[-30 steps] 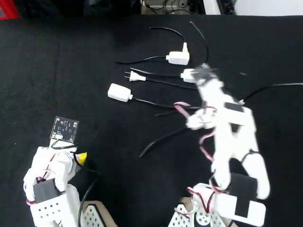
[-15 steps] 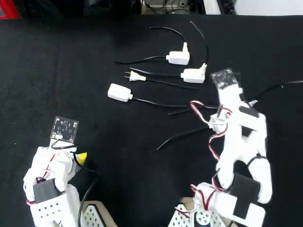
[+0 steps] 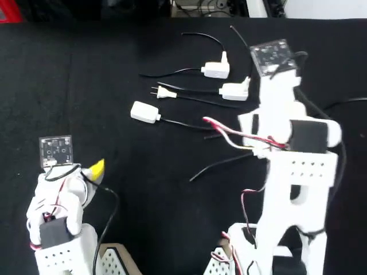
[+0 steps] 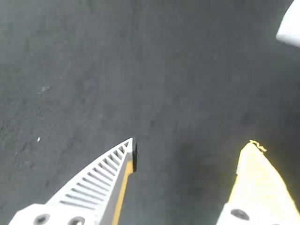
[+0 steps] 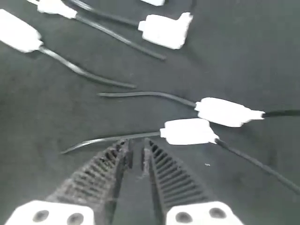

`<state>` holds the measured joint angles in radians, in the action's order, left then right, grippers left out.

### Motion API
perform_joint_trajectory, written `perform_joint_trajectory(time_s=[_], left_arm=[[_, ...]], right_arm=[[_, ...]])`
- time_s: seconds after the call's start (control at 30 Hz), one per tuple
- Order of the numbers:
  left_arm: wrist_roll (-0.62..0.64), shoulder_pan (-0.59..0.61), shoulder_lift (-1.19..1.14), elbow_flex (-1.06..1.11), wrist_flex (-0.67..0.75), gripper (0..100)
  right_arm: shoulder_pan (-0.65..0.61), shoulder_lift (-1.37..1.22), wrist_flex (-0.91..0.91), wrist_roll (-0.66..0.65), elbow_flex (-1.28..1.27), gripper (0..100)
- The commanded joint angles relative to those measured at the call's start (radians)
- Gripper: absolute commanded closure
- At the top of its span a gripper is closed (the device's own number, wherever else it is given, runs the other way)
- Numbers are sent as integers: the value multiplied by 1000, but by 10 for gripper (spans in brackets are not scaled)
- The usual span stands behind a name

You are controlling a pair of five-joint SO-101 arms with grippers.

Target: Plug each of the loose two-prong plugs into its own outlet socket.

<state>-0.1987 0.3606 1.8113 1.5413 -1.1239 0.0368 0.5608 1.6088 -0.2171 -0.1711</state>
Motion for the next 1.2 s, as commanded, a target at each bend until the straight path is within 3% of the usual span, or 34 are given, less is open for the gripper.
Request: perform_joint_trajectory(time_s=[0.0,0.1,0.3,0.5,0.77,0.93,1.17], left_arm=[[176,-173,-110,-225,-12,654],[350,-262,-322,-341,49,654],[692,-329,-931,-616,224,654],[888,-409,-1570,-983,267,651],[1026,-415,-2185,-1644,-28,650],[1080,-423,-2417,-2058,-238,650],[1094,-420,-2664,-2451,-419,650]], right_arm=[[-83,-30,-64,54,-39,949],[-103,-56,-239,87,-191,949],[-100,-58,-615,173,-487,949],[-104,-65,-718,178,-576,949],[-104,-67,-723,178,-585,949],[-101,-67,-723,178,-585,949],[-100,-67,-724,178,-584,949]])
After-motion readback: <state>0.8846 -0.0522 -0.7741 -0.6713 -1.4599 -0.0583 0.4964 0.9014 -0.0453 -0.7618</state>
